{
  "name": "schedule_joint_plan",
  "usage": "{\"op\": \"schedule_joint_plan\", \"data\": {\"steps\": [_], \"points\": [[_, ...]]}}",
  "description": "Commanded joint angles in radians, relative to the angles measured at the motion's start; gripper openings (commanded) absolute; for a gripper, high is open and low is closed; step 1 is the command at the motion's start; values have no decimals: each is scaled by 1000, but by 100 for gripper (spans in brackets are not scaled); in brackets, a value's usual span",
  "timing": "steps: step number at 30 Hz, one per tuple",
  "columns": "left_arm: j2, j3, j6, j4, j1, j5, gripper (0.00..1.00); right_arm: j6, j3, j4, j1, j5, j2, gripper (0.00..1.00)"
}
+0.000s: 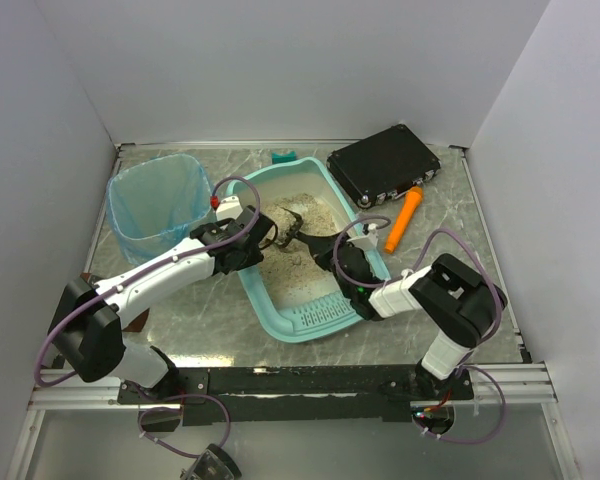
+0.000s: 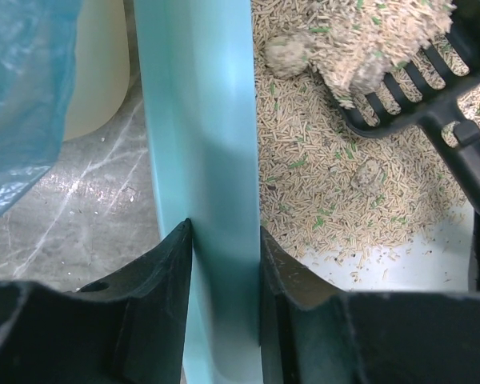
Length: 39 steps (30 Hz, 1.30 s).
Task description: Clean the litter box
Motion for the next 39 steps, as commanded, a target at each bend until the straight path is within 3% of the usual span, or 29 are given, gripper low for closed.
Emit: {"op": "schedule_joint_plan", "data": {"steps": [1, 9, 15, 18, 27, 31, 34, 39], "points": [[-28, 47, -48, 45, -9, 26, 1, 52, -34, 214, -20, 1, -78, 0], [-28, 50, -63, 44, -9, 24, 1, 61, -79, 242, -30, -14, -184, 0], [-22, 75, -86, 16, -8, 18, 1, 67, -93, 159, -30, -5, -299, 0], [-32, 70, -85, 28, -9, 23, 6, 67, -108, 121, -30, 18, -357, 0], [-72, 47, -40, 79, -9, 58, 30, 193, -200, -60, -37, 43, -569, 0], [-124, 15, 30, 131, -9, 113, 52, 245, -237, -159, -40, 73, -670, 0], [-158, 4, 56, 140, -9, 126, 67, 254, -234, -128, -45, 12, -666, 0], [-236, -36, 93, 201, -9, 165, 90, 310, -280, 77, -74, -103, -597, 0]]}}
